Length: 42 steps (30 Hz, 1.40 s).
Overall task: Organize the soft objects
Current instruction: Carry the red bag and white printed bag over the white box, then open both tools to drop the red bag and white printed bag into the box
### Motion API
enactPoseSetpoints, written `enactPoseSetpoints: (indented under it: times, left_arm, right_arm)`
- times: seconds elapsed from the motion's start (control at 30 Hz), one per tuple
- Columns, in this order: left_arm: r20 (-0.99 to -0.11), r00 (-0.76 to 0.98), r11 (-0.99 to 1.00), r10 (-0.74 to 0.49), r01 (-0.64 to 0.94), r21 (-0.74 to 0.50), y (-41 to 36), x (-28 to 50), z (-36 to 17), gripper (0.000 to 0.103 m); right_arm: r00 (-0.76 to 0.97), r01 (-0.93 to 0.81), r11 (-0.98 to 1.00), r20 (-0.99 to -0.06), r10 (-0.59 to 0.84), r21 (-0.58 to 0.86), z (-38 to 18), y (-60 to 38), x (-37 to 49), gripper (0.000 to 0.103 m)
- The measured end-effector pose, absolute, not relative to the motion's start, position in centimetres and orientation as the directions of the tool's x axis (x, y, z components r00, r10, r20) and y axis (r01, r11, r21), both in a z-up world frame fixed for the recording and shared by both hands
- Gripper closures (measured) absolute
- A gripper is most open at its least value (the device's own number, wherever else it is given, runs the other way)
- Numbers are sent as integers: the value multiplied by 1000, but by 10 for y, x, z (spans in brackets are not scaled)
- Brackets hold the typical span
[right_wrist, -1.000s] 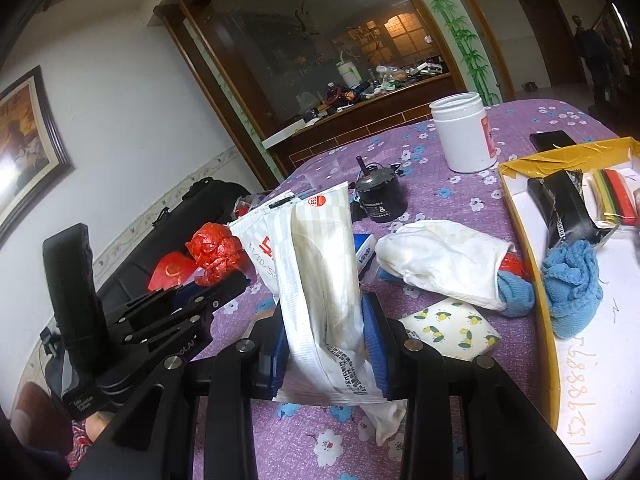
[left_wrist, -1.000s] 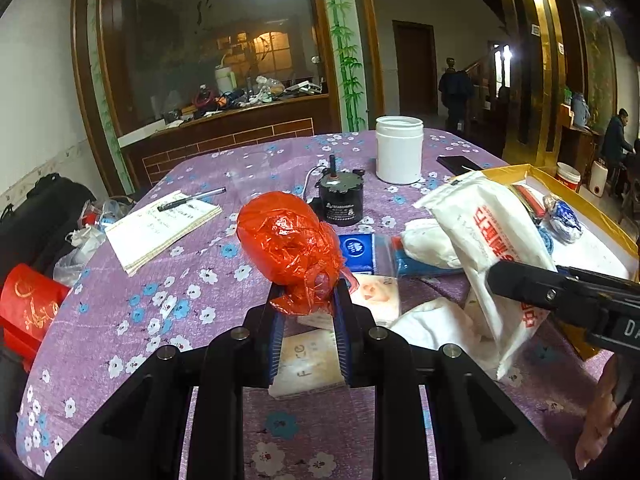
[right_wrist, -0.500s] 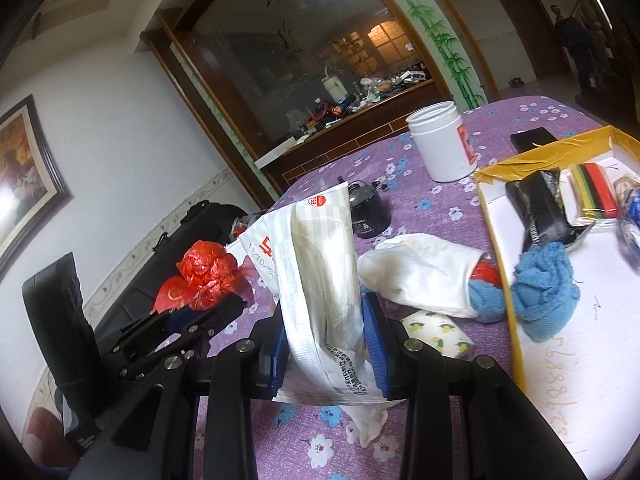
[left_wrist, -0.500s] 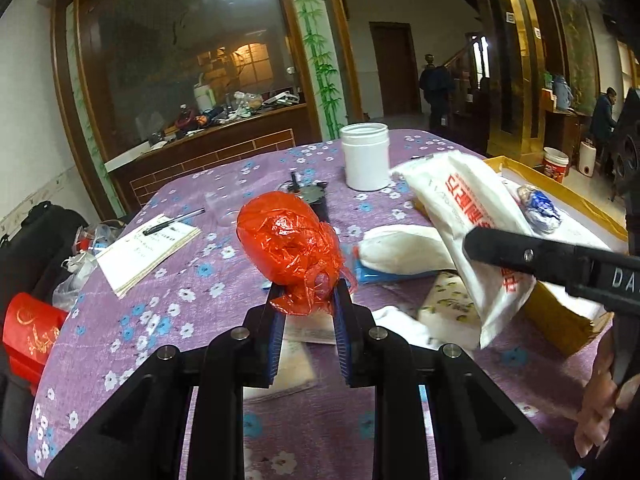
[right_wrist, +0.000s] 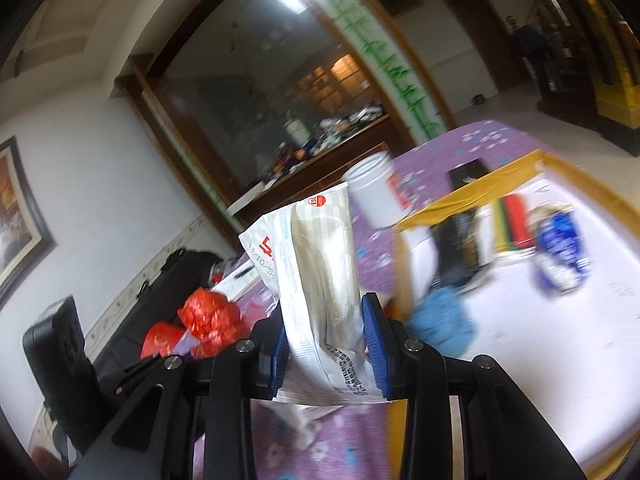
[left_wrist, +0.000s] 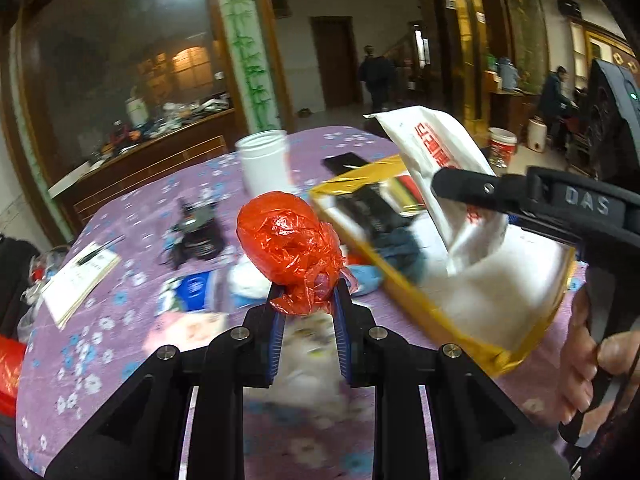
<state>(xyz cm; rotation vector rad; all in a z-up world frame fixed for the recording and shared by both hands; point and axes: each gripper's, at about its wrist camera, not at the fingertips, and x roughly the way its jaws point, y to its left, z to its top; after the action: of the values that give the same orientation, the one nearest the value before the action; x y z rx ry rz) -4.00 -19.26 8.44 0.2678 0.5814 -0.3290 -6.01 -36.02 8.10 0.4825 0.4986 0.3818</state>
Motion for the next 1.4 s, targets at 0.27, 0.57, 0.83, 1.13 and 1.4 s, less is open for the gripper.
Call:
enactPoseSetpoints:
  times: [0.27,0.57,0.83,1.13,1.4]
  left_arm:
    - [-630,699,864,-337,496,88,-254,-28,78,83]
    - [-709,590,837,-385,547,2,-291,-17,56,83]
    - [-755,545,835,-365,550,-7,-305,-18,46,83]
    - [-760,535,822,-369,569,2,-309,-21,45,72]
    - [-739,549,809,-391,588,8,-305,-33,58,70]
  right_arm:
    - [868,-79,831,-373,329,550,72,-419,-65,68]
    - [818,94,866,-534,213,491,54,-452,-58,68]
    - [739,156,919,-660,136,363,43,-449,-54,66]
    - [706,158,932,-698,123,325,41,-447,-52,61]
    - [729,155,923,-672,133,351,47,-448,-56,48]
